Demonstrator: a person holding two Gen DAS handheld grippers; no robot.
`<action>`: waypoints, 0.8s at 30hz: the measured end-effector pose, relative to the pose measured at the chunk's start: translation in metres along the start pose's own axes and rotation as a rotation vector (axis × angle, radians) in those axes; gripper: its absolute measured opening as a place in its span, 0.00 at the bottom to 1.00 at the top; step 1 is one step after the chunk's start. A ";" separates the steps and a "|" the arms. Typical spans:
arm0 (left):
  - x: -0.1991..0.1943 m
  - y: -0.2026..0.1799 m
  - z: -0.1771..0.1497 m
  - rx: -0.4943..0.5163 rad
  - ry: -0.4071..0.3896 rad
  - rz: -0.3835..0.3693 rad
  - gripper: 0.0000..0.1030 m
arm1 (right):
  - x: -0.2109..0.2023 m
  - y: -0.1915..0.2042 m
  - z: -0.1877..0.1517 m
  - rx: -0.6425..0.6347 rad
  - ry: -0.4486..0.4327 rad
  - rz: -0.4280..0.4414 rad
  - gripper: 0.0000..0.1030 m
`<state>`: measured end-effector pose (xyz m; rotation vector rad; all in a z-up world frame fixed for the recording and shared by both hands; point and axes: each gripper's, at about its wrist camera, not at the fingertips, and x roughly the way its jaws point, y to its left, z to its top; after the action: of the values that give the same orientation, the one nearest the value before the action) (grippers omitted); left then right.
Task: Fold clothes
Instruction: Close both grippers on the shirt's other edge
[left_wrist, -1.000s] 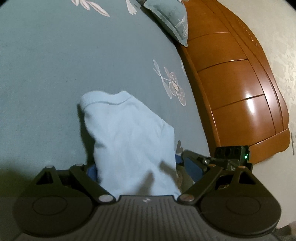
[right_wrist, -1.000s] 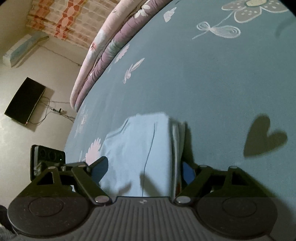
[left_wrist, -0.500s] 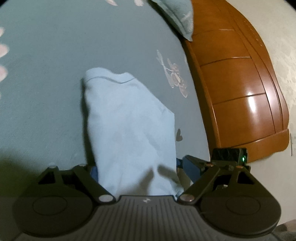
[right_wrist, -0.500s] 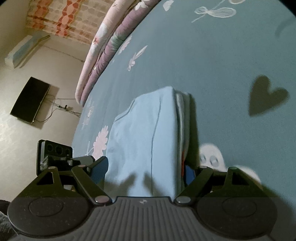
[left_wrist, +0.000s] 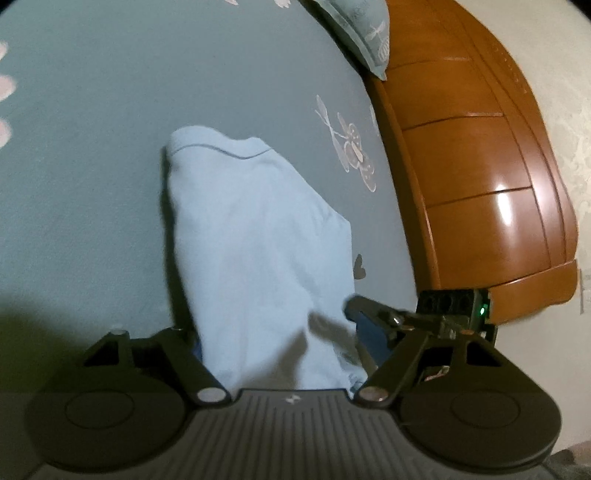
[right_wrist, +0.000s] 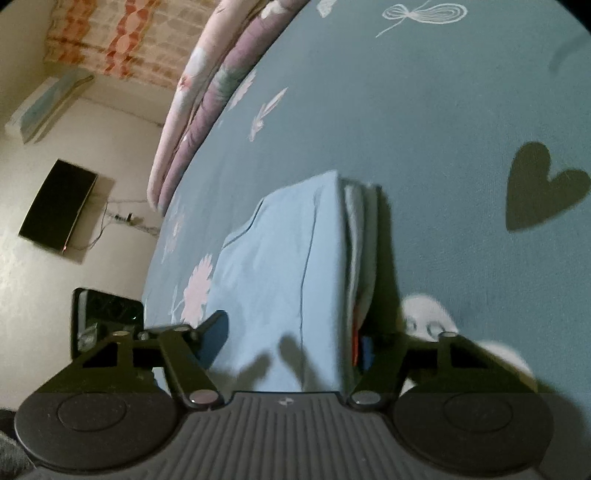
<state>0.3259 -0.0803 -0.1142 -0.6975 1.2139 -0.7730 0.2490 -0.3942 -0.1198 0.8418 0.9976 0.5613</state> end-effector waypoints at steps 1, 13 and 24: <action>0.000 -0.001 -0.001 0.008 0.000 0.007 0.73 | 0.001 0.000 0.000 -0.001 0.000 -0.001 0.64; 0.006 0.012 -0.006 -0.088 -0.006 0.105 0.13 | 0.003 0.008 -0.019 -0.032 -0.041 -0.155 0.15; -0.001 -0.031 -0.010 -0.043 -0.034 0.159 0.08 | 0.013 0.084 -0.033 -0.279 -0.091 -0.395 0.16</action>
<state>0.3113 -0.0980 -0.0904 -0.6380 1.2421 -0.6026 0.2224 -0.3245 -0.0664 0.4033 0.9448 0.3096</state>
